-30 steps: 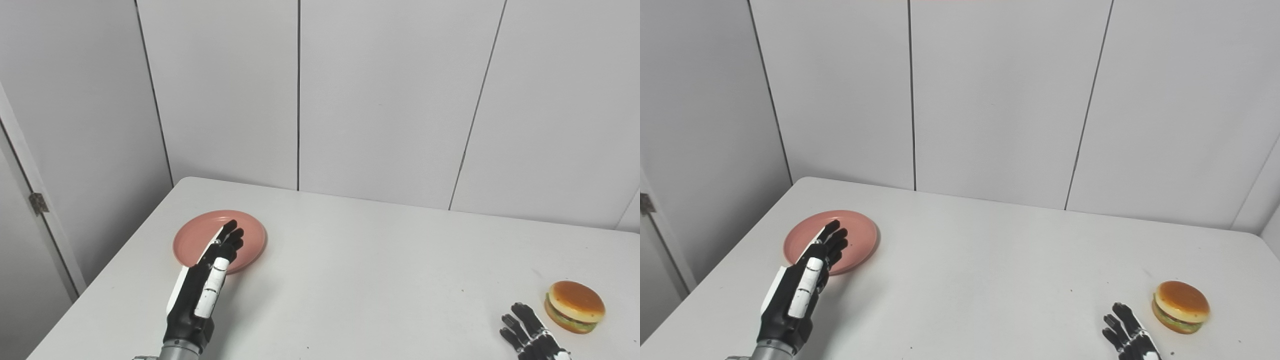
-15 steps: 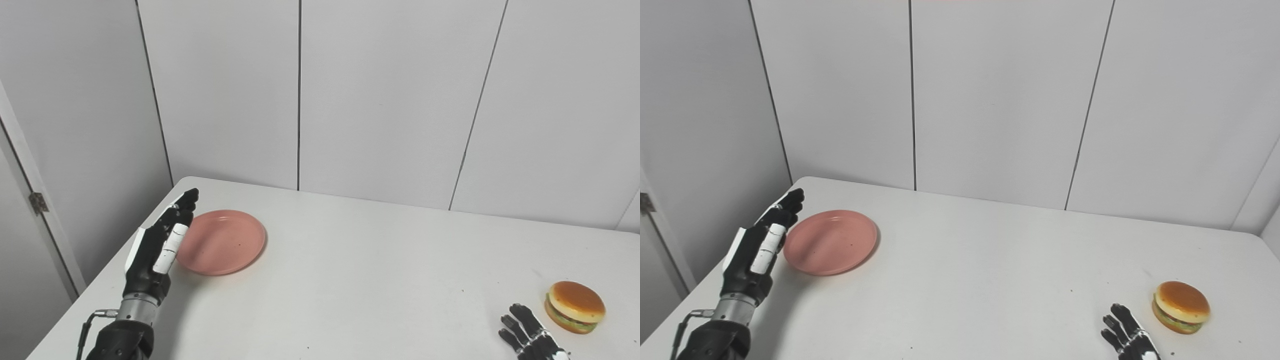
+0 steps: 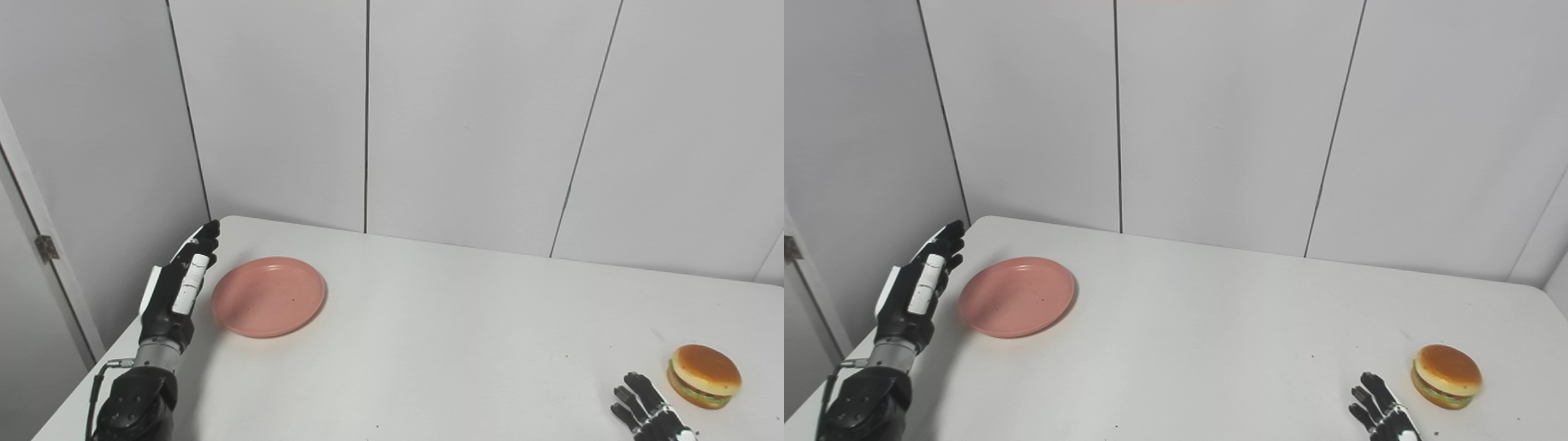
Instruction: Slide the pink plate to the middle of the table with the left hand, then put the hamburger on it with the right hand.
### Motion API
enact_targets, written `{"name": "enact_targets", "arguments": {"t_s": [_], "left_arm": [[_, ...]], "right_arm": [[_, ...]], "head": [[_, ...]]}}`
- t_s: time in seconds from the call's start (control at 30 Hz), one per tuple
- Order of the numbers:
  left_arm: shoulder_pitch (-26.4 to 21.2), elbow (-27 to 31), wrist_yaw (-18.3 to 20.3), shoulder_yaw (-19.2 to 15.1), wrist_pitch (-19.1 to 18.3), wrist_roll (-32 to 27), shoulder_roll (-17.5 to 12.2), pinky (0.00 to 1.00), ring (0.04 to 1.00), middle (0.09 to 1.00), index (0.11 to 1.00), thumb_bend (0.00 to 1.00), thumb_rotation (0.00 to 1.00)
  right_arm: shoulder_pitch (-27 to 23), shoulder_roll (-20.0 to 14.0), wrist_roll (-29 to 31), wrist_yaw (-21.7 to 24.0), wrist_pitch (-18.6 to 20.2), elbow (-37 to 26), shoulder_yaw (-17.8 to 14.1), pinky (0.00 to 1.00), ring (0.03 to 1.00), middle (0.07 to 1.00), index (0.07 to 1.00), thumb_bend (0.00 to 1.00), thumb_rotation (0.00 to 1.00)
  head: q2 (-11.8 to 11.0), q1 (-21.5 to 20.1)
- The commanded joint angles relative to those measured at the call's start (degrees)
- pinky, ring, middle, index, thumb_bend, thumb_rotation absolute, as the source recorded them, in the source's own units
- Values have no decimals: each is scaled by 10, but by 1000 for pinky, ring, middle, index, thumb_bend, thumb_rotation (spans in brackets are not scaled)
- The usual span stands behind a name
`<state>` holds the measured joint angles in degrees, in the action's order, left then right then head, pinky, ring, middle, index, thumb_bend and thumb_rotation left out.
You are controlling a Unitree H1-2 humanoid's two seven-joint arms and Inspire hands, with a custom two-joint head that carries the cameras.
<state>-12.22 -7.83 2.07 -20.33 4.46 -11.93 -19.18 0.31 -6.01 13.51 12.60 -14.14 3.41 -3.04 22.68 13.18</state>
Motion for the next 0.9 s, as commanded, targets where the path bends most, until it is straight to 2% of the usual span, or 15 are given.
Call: {"name": "enact_targets", "arguments": {"t_s": [0.0, 0.23, 0.5, 0.53, 0.63, 0.87], "left_arm": [[-45, -16, 11, -9, 46, -16, -25, 954, 930, 916, 859, 836, 831], [-88, -117, 36, -18, 91, -46, -54, 882, 909, 917, 881, 836, 820], [-134, -182, 45, -35, 40, -105, -59, 931, 939, 934, 903, 859, 817], [-140, -195, 49, -37, 38, -113, -60, 968, 949, 944, 914, 887, 806], [-155, -232, 59, -37, 41, -120, -65, 990, 956, 950, 920, 903, 799], [-197, -342, 65, -25, 69, -100, -81, 984, 963, 934, 902, 842, 811]], "right_arm": [[-17, -10, -9, -15, 36, 73, -8, 880, 895, 912, 851, 801, 1000], [-15, -11, -10, -14, 38, 71, -8, 882, 896, 915, 857, 796, 1000], [-11, -11, -13, -14, 41, 64, -6, 867, 886, 909, 841, 813, 994], [-11, -11, -13, -14, 41, 64, -6, 863, 883, 907, 838, 819, 993], [-10, -11, -14, -14, 42, 62, -6, 861, 882, 906, 836, 822, 991], [-6, -10, -13, -14, 48, 55, -5, 858, 878, 902, 836, 832, 985]], "head": [[0, 0], [1, -2], [5, -6], [5, -6], [6, -8], [8, -10]]}}
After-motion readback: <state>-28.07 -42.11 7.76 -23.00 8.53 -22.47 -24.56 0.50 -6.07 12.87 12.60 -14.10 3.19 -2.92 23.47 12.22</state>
